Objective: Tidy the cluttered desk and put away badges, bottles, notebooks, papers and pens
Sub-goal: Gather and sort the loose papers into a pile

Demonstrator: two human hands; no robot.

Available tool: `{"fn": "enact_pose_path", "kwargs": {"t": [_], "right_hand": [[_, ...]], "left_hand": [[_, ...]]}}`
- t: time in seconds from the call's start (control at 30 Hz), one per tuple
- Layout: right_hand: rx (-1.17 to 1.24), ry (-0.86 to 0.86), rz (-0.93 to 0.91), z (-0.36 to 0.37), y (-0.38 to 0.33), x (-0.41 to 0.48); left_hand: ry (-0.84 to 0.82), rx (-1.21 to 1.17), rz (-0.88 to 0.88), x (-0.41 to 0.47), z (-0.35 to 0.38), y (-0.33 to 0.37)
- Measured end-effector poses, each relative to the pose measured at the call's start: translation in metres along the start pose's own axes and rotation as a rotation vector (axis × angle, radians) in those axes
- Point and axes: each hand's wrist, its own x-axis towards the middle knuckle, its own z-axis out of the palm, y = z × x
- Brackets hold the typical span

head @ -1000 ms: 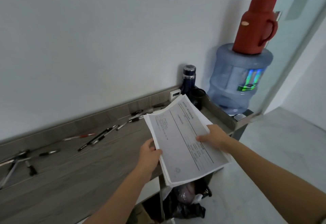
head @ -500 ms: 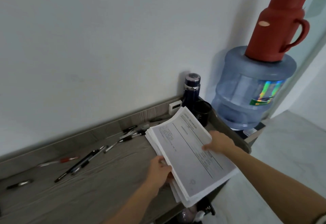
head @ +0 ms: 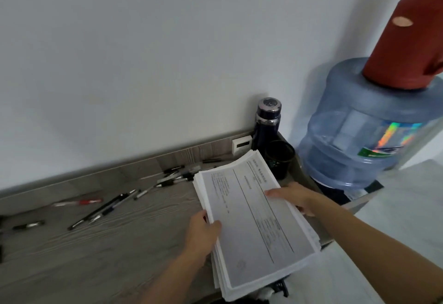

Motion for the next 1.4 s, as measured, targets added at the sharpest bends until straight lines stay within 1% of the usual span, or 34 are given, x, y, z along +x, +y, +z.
{"fn": "enact_pose_path", "kwargs": {"t": [0.03, 0.1, 0.2, 0.23, 0.3, 0.4, 0.5, 0.53, 0.6, 0.67, 0.73, 0.77, 0.9, 1.0, 1.07, 1.13, 1.23, 1.4], "right_hand": [[0.012, -0.048, 0.002, -0.001, 0.000, 0.003], [-0.015, -0.066, -0.041, 0.006, 0.002, 0.006], [-0.234, 0.035, -0.195, 0.018, 0.005, 0.011], [-0.249, 0.068, -0.233, 0.021, 0.006, 0.011], [-0.113, 0.074, -0.286, 0.025, 0.005, 0.008], [0.184, 0.019, -0.257, 0.025, 0.001, 0.002], [0.352, 0.034, -0.165, 0.017, 0.003, 0.007], [0.367, -0.009, -0.113, 0.013, 0.005, 0.008], [0.301, -0.132, -0.044, 0.009, 0.002, 0.000], [0.163, -0.197, -0.058, 0.009, -0.001, -0.005], [0.044, -0.179, -0.137, 0.011, -0.007, -0.014], [0.030, -0.176, -0.191, 0.011, -0.011, -0.019], [0.086, -0.272, -0.466, 0.009, -0.031, -0.053], [0.118, -0.325, -0.661, 0.006, -0.051, -0.074], [0.115, -0.326, -0.748, 0.005, -0.065, -0.078], [0.125, -0.321, -0.793, 0.008, -0.075, -0.077], [0.141, -0.307, -0.810, 0.015, -0.076, -0.067], [0.115, -0.332, -0.841, 0.026, -0.072, -0.056]], "left_hand": [[0.018, 0.007, 0.004, -0.001, 0.002, 0.001], [0.046, 0.046, 0.017, -0.004, 0.004, 0.000], [0.090, 0.121, 0.051, -0.006, 0.005, -0.006], [0.106, 0.132, 0.059, -0.007, 0.005, -0.007], [0.144, 0.137, 0.058, -0.008, 0.007, -0.009], [0.180, 0.132, 0.050, -0.008, 0.009, -0.011], [0.194, 0.136, 0.061, -0.008, 0.011, -0.015], [0.198, 0.137, 0.060, -0.009, 0.012, -0.015], [0.202, 0.122, 0.050, -0.011, 0.012, -0.014], [0.204, 0.082, 0.035, -0.013, 0.009, -0.012], [0.197, -0.007, 0.018, -0.014, 0.003, -0.013], [0.191, -0.077, 0.012, -0.014, 0.000, -0.012], [0.153, -0.375, 0.080, -0.016, -0.024, 0.009], [0.024, -0.537, 0.194, -0.024, -0.052, 0.049], [-0.030, -0.482, 0.314, -0.032, -0.070, 0.076], [-0.004, -0.399, 0.399, -0.037, -0.081, 0.090], [0.035, -0.290, 0.447, -0.040, -0.081, 0.084], [0.071, -0.220, 0.492, -0.048, -0.088, 0.071]]}}
